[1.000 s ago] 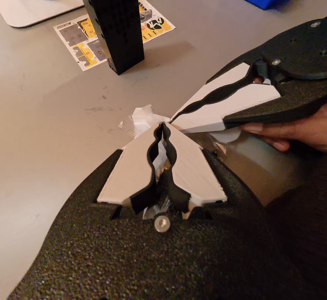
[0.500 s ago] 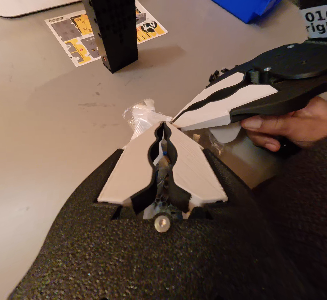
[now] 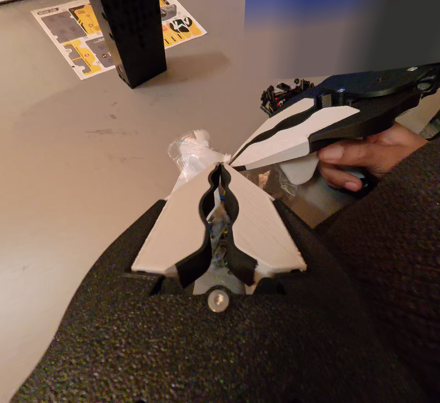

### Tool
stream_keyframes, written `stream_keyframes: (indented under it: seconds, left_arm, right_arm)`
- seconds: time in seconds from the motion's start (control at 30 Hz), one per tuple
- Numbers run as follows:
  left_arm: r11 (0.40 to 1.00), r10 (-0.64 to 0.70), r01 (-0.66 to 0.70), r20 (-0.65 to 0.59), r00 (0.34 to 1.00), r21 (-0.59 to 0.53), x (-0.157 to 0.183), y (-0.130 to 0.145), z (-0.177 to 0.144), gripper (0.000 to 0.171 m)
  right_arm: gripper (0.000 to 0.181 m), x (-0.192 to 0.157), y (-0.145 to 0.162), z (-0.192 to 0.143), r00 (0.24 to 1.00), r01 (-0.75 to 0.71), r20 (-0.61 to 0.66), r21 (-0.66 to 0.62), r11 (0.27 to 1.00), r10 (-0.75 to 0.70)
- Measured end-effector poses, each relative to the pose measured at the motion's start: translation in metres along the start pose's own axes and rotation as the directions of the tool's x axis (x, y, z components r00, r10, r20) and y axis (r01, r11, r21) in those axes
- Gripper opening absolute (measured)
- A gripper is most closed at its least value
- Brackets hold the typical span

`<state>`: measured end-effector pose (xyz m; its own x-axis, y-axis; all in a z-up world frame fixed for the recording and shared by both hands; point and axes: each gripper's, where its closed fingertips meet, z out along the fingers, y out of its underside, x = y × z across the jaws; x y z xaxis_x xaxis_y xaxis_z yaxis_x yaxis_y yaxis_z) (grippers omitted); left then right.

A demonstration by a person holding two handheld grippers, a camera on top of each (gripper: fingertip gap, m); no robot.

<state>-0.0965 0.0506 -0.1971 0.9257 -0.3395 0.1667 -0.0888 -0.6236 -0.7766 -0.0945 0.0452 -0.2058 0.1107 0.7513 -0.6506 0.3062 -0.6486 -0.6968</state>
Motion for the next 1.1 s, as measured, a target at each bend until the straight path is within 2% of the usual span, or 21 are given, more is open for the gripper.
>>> stream_keyframes:
  seconds: [0.13,0.23,0.7,0.8,0.97,1.1]
  left_arm:
    - [1.0,0.005,-0.005,-0.017,1.0,-0.008,0.005,0.003,0.0,0.0]
    - [0.997,0.066,-0.066,-0.002,0.998,-0.03,0.009,0.003,0.0,0.0]
    - [0.999,0.018,-0.019,-0.035,0.999,-0.026,0.015,0.005,0.002,0.0]
    - [0.999,0.042,-0.042,-0.024,0.999,0.034,0.011,-0.007,0.002,0.0]
    - [0.999,-0.037,0.038,-0.048,0.998,0.023,0.0,-0.005,0.006,0.001]
    - [0.998,-0.021,0.022,-0.024,1.0,0.058,-0.006,-0.012,-0.001,0.014]
  right_arm:
    - [0.0,-0.002,0.005,-0.004,1.0,-0.005,-0.007,0.004,1.0,0.005]
    - [0.0,-0.005,0.007,-0.008,1.0,-0.007,-0.007,0.012,1.0,0.007]
    - [0.0,-0.006,0.013,-0.015,1.0,-0.015,-0.011,0.039,0.999,0.015]
    - [0.0,-0.003,-0.001,-0.015,0.997,0.063,-0.043,0.065,0.996,-0.061]
    - [0.002,0.005,-0.004,-0.007,0.983,0.156,-0.107,0.03,0.987,-0.152]
    - [0.002,0.011,-0.007,-0.005,0.969,0.192,-0.158,0.012,0.981,-0.188]
